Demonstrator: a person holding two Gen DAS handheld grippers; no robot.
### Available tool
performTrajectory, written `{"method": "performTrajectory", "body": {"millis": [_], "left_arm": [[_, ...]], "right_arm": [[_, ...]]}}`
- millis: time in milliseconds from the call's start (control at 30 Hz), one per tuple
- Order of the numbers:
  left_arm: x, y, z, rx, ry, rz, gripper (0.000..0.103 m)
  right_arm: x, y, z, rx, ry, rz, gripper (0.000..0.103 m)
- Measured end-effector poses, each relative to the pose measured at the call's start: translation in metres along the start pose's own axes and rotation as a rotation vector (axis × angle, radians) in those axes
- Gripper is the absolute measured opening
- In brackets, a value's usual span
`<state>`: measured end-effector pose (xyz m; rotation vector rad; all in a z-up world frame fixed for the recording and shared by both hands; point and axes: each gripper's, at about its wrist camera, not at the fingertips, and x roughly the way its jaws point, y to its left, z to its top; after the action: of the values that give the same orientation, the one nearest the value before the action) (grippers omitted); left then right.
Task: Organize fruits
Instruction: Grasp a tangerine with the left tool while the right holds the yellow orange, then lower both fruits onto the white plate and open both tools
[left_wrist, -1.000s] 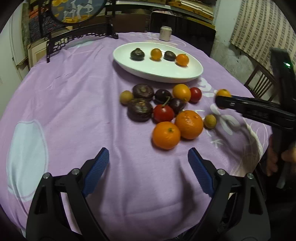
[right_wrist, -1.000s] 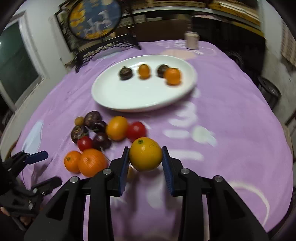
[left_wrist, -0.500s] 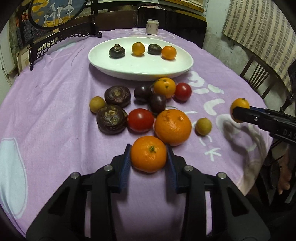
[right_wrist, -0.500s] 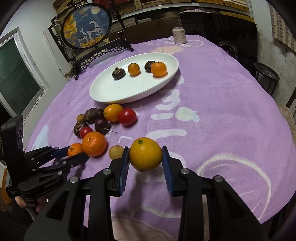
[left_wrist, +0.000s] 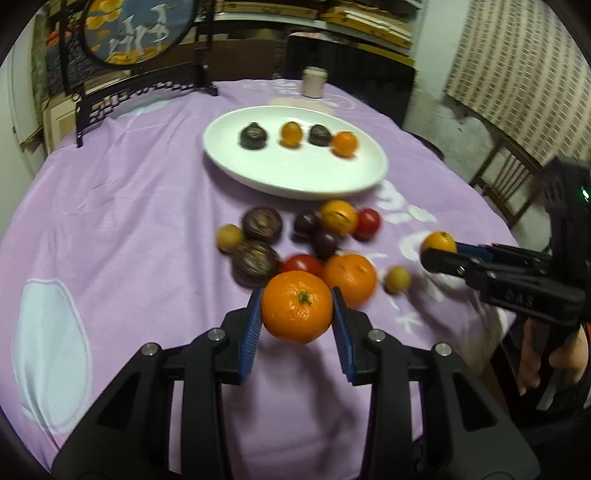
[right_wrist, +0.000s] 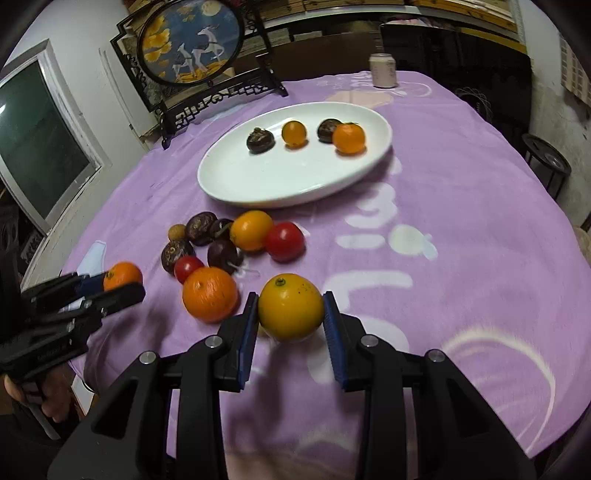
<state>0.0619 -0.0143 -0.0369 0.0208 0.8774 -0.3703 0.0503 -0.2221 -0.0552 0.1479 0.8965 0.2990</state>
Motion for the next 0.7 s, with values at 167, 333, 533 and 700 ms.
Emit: {"method": "performTrajectory", "body": {"millis": [167, 333, 533, 700], "left_arm": [[0.018, 0.025, 0.061, -0.076, 0.007, 0.059, 0.037], [0.065, 0.038, 0.142, -0.134, 0.026, 0.088, 0.037], [0.130, 0.046, 0.186, -0.185, 0.096, 0.112, 0.037], [0.147, 0.047, 0.187, -0.175, 0.107, 0.106, 0.037]], "right_arm": [[0.012, 0.013, 0.046, -0.065, -0.025, -0.002, 0.035], [0.059, 0.020, 0.123, -0.120, -0.013, -0.025, 0.035], [0.116, 0.003, 0.162, -0.136, 0.031, -0.119, 0.035], [0.132, -0.005, 0.166, -0.120, 0.055, -0.113, 0.035]]}}
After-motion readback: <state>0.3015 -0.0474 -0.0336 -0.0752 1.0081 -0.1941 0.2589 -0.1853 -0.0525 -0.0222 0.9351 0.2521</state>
